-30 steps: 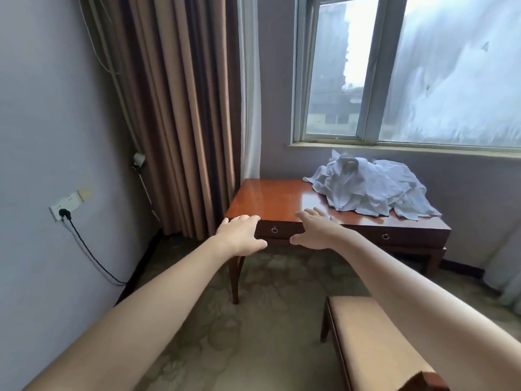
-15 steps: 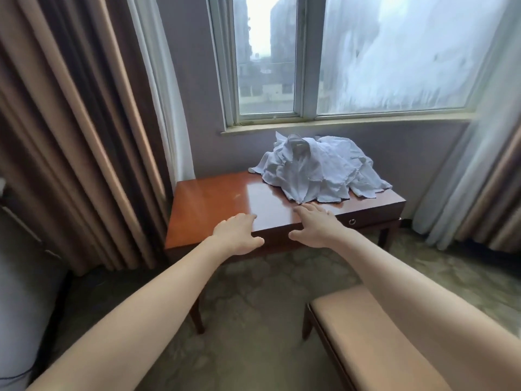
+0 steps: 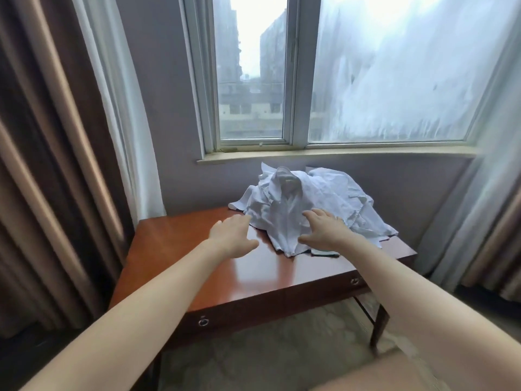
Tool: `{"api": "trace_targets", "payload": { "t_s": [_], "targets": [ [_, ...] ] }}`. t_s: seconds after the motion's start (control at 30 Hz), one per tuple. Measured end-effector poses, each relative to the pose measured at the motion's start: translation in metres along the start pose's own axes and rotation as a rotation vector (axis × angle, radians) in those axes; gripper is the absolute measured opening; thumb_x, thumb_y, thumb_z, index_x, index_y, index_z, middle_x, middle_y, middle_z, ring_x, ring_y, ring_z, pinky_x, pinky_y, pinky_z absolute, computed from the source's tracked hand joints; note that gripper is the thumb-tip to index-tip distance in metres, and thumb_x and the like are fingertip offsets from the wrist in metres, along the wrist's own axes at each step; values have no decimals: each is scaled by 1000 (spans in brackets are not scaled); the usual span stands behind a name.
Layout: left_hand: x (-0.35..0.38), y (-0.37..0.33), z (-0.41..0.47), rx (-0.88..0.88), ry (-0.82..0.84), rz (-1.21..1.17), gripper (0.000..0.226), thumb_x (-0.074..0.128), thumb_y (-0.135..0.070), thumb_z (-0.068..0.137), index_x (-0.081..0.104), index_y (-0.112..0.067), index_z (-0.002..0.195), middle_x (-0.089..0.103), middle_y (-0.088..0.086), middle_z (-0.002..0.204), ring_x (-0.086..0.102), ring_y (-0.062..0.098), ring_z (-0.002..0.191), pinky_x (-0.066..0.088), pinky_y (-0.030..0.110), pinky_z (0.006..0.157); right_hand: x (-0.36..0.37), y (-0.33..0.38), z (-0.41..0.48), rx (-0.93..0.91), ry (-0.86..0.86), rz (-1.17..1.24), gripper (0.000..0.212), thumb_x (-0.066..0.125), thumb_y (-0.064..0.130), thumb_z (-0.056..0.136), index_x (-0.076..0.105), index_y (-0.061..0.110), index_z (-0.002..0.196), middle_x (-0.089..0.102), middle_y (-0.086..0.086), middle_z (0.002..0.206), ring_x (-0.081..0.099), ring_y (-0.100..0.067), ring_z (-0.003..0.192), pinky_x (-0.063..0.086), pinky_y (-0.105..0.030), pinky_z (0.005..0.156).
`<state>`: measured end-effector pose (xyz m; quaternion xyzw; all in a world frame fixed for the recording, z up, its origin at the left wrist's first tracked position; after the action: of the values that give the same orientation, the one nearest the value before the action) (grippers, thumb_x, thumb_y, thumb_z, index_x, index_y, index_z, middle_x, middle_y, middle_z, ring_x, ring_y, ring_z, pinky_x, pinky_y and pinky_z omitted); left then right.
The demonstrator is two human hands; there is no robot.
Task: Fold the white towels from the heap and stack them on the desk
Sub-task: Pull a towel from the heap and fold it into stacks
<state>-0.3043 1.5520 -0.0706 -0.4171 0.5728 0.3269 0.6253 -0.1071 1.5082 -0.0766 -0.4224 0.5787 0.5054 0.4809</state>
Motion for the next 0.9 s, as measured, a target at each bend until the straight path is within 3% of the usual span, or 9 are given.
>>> {"api": "trace_targets", "payload": {
  "t_s": [0.2,0.53,0.67,0.8,0.9],
  "targets": [
    [21,-19,93,89,44,32,55,54,-42,90,42,-19,138,48,2,140,48,25,127,39,40,101,2,-39,73,53,17,11,68,55,40,90,29,20,149,31,-1,153,21,-23,145,20,-55,116],
    [28,-12,272,205,51,19,43,55,-41,89,48,-18,126,54,0,131,55,25,113,33,34,70,2,-86,223,169,14,43,68,54,41,91,27,22,150,28,0,155,18,-22,146,20,-51,117],
    [29,-1,342,249,46,-1,46,54,-39,90,48,-18,130,54,-4,131,45,24,122,37,34,76,-2,-96,287,195,-50,57,63,55,39,90,32,22,147,34,-1,150,24,-22,142,24,-48,114],
    [46,6,397,274,97,-10,45,57,-39,87,51,-17,126,56,-2,125,51,26,118,41,42,96,16,-108,334,229,-7,67,64,55,38,88,33,21,145,38,-2,145,27,-23,138,25,-50,113],
    [63,12,432,261,137,-33,54,58,-40,89,46,-14,134,53,2,132,52,25,120,43,45,98,23,-123,368,246,19,77,64,56,39,88,33,21,145,37,-1,147,27,-23,140,24,-51,114]
  ]
}}
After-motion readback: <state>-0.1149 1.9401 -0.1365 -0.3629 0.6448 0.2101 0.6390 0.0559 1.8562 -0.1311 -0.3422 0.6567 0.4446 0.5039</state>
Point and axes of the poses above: each hand's wrist, its own z-axis towards the middle knuckle, its own x-axis out of the palm, y = z × x, the point moved 8 cm from there along z, towards the middle knuckle
